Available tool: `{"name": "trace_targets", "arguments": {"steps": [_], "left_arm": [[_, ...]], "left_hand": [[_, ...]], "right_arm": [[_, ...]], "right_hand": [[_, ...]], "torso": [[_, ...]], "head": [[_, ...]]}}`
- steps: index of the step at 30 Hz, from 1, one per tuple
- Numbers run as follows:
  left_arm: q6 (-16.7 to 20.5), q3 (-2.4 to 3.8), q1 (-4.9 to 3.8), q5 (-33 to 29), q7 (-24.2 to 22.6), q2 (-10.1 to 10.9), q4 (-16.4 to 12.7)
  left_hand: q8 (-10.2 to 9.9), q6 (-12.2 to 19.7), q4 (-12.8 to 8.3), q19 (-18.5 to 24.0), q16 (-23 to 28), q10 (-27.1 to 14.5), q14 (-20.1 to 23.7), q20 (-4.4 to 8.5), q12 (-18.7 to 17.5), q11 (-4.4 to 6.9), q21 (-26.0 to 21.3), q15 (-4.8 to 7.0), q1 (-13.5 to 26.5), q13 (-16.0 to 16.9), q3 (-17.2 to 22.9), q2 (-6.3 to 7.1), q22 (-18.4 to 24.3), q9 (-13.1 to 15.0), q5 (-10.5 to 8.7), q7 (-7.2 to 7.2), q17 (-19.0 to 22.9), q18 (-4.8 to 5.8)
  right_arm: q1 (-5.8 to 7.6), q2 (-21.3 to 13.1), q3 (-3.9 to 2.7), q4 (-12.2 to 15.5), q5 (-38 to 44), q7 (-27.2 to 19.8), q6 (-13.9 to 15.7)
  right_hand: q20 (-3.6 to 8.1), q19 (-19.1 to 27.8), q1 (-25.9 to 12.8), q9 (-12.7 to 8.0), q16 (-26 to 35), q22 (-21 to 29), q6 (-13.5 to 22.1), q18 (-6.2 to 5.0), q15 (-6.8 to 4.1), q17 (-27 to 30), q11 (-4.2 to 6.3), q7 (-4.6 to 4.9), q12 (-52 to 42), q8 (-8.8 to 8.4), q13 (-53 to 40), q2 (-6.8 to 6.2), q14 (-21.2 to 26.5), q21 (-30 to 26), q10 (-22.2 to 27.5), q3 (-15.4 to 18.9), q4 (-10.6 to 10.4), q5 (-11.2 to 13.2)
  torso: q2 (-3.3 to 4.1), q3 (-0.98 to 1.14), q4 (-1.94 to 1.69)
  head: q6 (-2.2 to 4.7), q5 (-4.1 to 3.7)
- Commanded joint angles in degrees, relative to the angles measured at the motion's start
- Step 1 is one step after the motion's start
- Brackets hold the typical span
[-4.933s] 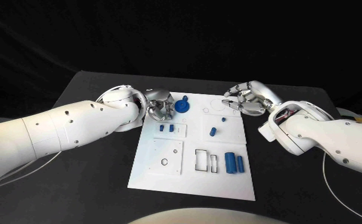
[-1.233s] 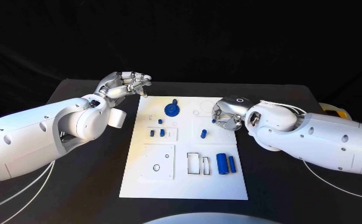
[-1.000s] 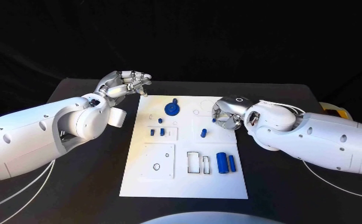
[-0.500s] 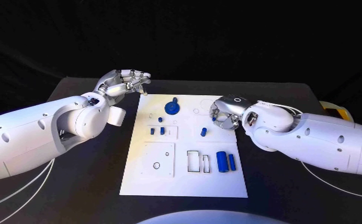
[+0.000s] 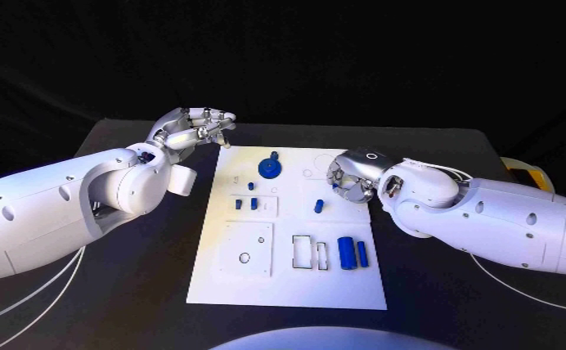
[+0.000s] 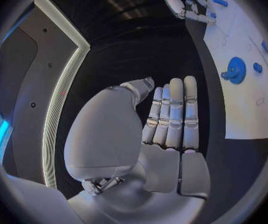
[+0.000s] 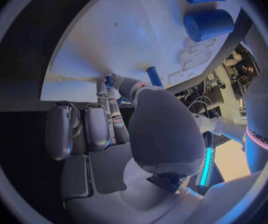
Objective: Assemble the parts on the task board
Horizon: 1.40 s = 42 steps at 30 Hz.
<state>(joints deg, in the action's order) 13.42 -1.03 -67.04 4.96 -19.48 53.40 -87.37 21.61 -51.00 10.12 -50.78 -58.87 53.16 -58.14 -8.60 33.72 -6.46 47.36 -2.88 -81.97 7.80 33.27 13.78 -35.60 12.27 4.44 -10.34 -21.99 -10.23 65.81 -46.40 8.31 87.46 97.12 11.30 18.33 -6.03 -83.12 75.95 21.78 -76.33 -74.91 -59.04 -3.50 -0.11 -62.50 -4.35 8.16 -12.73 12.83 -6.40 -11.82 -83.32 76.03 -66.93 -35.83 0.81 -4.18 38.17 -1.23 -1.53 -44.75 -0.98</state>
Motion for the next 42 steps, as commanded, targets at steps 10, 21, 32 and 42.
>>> {"name": "trace_targets", "arguments": {"steps": [10,21,32,42], "left_arm": [[-0.8,0.05,-0.06,0.0,0.3,0.0,-0.3],[-0.8,0.05,-0.06,0.4,0.8,0.1,-0.3],[-0.9,0.05,-0.05,0.7,1.2,0.0,-0.3],[-1.0,0.05,-0.04,0.8,1.3,-0.2,-0.1]], "left_hand": [[-0.6,0.4,-0.5,0.3,0.3,-0.2,0.3,-0.09,0.1,-0.42,-0.5,-0.1,-0.3,-0.1,-0.1,-0.45,0.2,-0.1,-0.01,-0.38,0.1,-0.26],[-0.8,0.7,-0.6,0.2,0.5,-0.5,0.5,-0.13,-0.1,-0.6,-0.6,-0.22,-0.3,-0.2,-0.2,-0.43,0.3,-0.2,-0.01,-0.59,0.2,-0.24],[-1.0,0.9,-0.7,0.3,0.6,-0.7,0.6,-0.18,-0.2,-0.73,-0.8,-0.32,-0.4,-0.3,-0.3,-0.43,0.3,-0.3,0.0,-0.72,0.3,-0.21],[-1.1,1.1,-0.8,0.3,0.7,-0.8,0.7,-0.23,-0.2,-0.81,-0.9,-0.39,-0.3,-0.3,-0.3,-0.45,0.4,-0.3,0.01,-0.8,0.4,-0.2]], "right_arm": [[-0.65,0.6,0.29,-0.2,2.0,1.4,-2.6],[-0.95,0.6,0.35,0.1,4.7,2.8,-2.4],[-1.04,0.4,0.35,1.0,5.5,3.1,-0.5],[-0.9,-0.4,0.24,2.4,5.5,3.1,2.2]], "right_hand": [[0.43,-0.9,0.8,0.2,-0.7,-8.9,-1.0,0.63,-0.32,-0.8,0.34,-0.11,-0.1,0.25,-0.2,1.55,-0.9,1.4,-0.9,-0.8,1.3,0.2],[0.7,-1.8,1.5,0.6,-1.4,-10.0,-2.0,1.02,-0.55,-2.1,0.55,-0.21,0.1,0.5,-0.7,3.01,-1.5,3.3,-1.8,-2.0,2.4,-0.6],[0.76,-2.1,1.4,0.7,-1.6,-10.4,-2.3,1.18,-0.61,-2.4,0.61,-0.25,0.1,0.61,-0.8,3.18,-1.7,4.0,-2.1,-2.2,2.7,-1.0],[0.78,-2.3,1.2,0.8,-1.7,-10.6,-2.4,1.28,-0.63,-2.5,0.63,-0.27,0.1,0.67,-0.8,3.19,-1.7,4.4,-2.2,-2.1,2.7,-1.0]], "torso": [[-0.05,0.03,0.01],[-0.07,-0.01,-0.03],[-0.08,0.06,-0.02],[-0.13,0.0,0.03]], "head": [[-0.26,-0.14],[-0.52,-0.25],[-0.52,-0.13],[-0.36,-0.04]]}}
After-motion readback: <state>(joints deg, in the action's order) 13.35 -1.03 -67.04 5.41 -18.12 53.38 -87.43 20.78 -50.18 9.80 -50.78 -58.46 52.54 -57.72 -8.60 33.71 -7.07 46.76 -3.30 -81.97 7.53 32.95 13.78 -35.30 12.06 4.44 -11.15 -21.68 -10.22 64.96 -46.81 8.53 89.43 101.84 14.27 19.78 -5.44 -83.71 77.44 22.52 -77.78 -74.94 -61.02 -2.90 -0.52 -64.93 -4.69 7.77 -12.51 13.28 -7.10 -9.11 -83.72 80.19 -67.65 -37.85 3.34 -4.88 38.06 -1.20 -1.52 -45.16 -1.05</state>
